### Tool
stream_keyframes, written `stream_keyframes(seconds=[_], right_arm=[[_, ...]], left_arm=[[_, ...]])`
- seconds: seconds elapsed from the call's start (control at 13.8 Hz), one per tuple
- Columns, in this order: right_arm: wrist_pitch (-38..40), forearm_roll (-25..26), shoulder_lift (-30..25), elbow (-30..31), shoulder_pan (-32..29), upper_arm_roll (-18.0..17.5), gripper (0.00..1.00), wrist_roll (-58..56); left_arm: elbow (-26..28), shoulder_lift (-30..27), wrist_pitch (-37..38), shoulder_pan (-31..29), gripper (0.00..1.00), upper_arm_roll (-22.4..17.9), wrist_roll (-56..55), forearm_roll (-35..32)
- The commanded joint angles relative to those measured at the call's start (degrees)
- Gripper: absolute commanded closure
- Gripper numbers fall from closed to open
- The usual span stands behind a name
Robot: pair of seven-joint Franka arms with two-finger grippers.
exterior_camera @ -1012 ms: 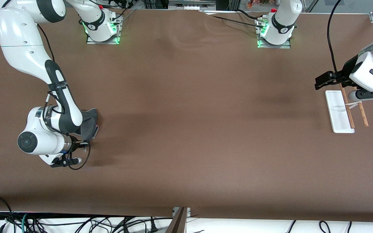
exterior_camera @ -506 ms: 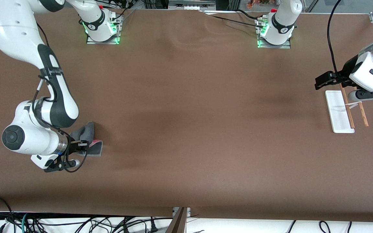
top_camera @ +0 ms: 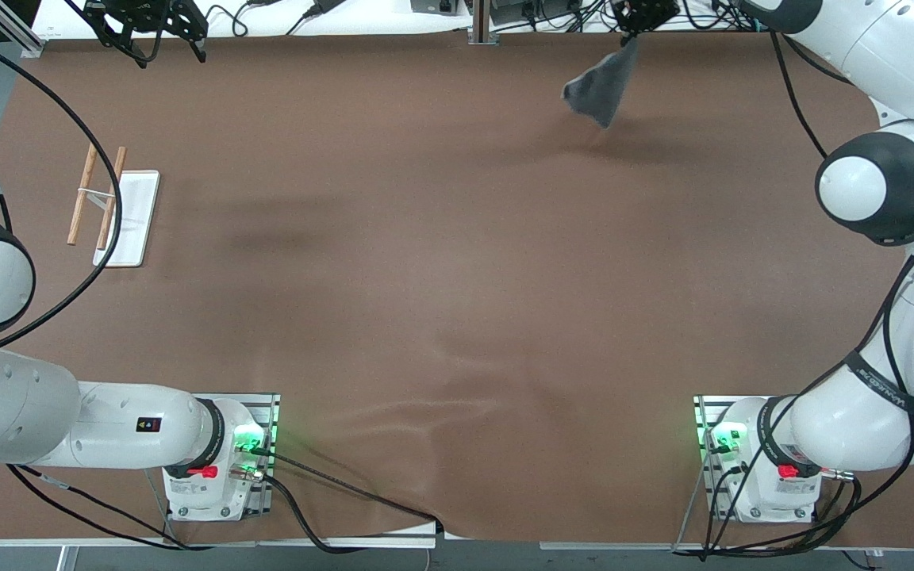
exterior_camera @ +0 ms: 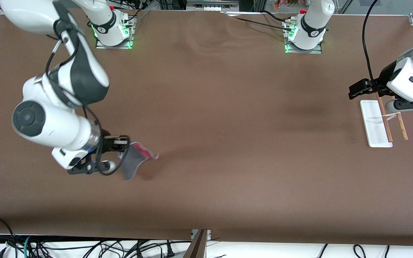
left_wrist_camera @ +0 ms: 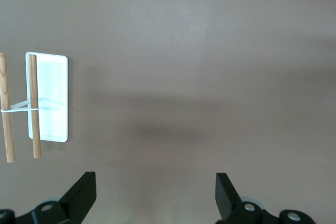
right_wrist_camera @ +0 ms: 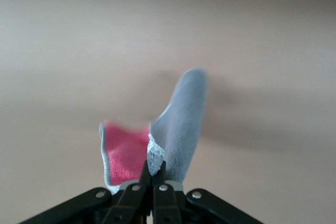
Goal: Pass towel and hang on rack
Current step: 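Lift the towel with the right gripper toward the table middle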
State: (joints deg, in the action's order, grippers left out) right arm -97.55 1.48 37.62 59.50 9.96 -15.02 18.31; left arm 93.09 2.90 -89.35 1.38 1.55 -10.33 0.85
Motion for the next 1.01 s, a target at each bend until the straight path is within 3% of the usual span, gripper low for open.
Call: stream_keyframes(seconds=[0.0, 0.58, 0.94], right_arm=[[1.75, -0.25, -2.45, -1.66, 4.62, 0.34, 1.00, 6.98], [-2.01, -0.34, -5.81, -2.19, 19.47, -0.36, 1.00, 30.88], [-6.34, -0.34, -5.89, -2.19, 20.45, -6.77, 1.00, 33.09]], left_arm=[[-1.25, 0.53, 1.02, -0.58, 0.00, 0.21, 0.84, 0.91], [-1.25, 0.62, 2.07, -0.94, 0.00, 0.29, 2.67, 1.96], [-1.16, 5.97, 2.52, -0.41, 0.00, 0.65, 13.04, 11.52]])
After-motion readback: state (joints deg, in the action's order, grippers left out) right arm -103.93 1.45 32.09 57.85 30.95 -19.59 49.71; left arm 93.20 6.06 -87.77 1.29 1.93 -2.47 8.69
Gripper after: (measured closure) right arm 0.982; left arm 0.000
